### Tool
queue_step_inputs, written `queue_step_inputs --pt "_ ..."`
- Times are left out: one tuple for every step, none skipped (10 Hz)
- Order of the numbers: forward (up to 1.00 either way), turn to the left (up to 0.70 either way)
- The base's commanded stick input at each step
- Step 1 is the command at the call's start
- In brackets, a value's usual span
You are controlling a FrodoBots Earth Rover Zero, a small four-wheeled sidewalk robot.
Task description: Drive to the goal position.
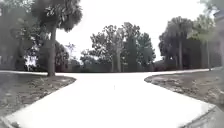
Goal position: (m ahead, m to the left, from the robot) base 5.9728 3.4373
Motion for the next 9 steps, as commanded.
queue_step_inputs --pt "0.70 0.00" --pt "0.70 0.00" --pt "0.70 0.00" --pt "0.70 0.00" --pt "0.70 0.00" --pt "0.70 0.00" --pt "0.70 0.00" --pt "0.70 0.00" --pt "0.70 0.00"
